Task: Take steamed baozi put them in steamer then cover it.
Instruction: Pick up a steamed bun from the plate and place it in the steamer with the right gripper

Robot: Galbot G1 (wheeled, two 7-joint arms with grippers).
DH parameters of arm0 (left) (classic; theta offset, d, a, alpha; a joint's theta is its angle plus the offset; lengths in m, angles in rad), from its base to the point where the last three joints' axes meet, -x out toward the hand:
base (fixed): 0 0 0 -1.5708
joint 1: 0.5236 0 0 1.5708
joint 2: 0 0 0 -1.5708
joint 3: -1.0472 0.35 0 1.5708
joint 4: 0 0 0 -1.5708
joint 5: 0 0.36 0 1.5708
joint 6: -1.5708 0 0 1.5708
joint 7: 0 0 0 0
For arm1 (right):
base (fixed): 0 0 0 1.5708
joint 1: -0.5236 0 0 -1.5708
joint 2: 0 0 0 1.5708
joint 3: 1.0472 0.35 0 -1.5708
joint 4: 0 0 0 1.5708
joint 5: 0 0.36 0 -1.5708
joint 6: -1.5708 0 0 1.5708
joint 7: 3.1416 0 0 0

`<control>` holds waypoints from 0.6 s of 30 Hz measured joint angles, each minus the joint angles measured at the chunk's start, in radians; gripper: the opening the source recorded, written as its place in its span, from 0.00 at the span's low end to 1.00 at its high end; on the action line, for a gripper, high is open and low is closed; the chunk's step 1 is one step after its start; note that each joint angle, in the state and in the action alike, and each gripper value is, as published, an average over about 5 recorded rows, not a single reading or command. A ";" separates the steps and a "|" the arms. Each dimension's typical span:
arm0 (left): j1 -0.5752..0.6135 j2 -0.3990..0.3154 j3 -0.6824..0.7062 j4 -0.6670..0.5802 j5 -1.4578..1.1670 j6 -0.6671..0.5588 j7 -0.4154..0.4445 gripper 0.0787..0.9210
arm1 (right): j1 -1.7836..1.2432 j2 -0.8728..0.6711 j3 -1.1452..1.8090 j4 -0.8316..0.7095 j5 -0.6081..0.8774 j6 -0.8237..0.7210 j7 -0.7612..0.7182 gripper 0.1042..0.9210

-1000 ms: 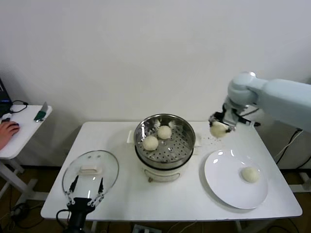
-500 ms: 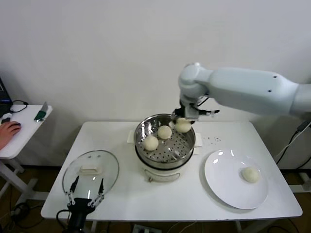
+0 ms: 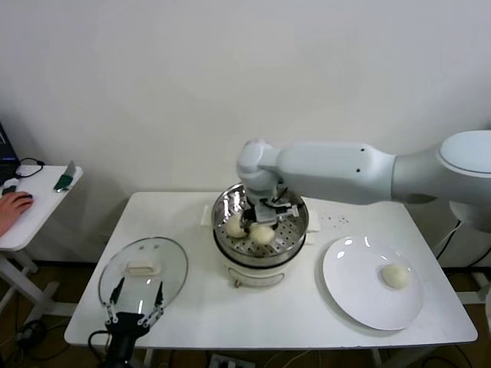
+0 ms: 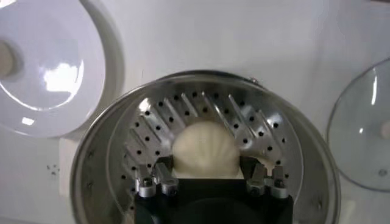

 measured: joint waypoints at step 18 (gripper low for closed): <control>-0.002 -0.002 0.004 0.013 0.001 -0.001 -0.001 0.88 | -0.028 -0.004 -0.016 0.011 0.006 -0.014 -0.008 0.87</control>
